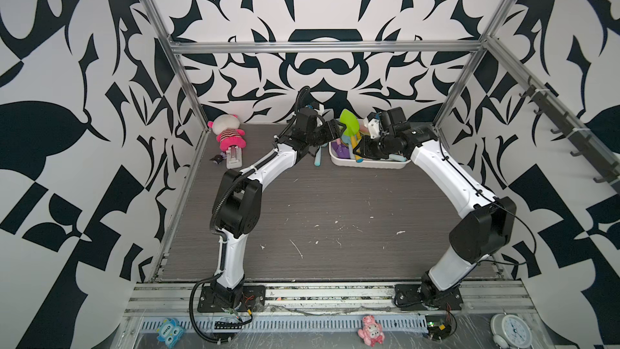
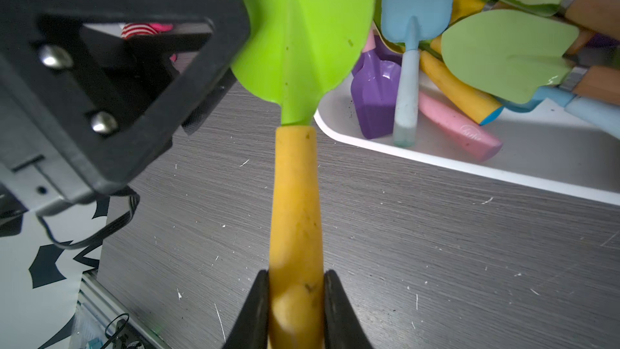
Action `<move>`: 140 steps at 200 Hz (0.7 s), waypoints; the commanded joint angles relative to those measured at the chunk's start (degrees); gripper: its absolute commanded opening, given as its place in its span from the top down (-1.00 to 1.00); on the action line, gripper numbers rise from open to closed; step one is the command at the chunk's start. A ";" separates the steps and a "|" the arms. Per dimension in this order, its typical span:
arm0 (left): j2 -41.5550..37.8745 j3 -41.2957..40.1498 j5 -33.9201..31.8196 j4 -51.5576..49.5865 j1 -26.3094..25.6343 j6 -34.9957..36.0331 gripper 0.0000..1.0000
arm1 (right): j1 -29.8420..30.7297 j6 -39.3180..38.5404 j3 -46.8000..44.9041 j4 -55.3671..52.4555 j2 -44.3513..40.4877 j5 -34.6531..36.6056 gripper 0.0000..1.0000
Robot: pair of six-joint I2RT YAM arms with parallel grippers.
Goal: Take the shovel out of the storage box
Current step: Pick up the shovel from the storage box.
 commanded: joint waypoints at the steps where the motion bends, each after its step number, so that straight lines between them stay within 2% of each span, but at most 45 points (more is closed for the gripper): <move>1: 0.95 2.12 1.82 2.25 0.00 -0.82 -0.30 | 1.05 2.04 -0.65 3.01 -2.29 0.05 1.00; 27: 1.82 2.20 2.60 2.60 -0.06 -1.04 -0.10 | 1.94 2.46 -1.77 4.02 -2.86 0.13 1.00; 83: 2.79 1.45 3.53 2.63 -0.03 -1.57 0.53 | 2.16 3.24 -3.29 5.27 -3.47 -0.12 1.00; 120: 1.99 0.64 3.29 2.04 0.18 -0.99 0.83 | 2.15 3.34 -4.17 5.75 -3.74 -0.10 1.00; 140: 1.63 0.09 3.82 2.44 0.36 -0.83 0.91 | 2.14 3.51 -4.25 6.13 -3.81 -0.37 1.00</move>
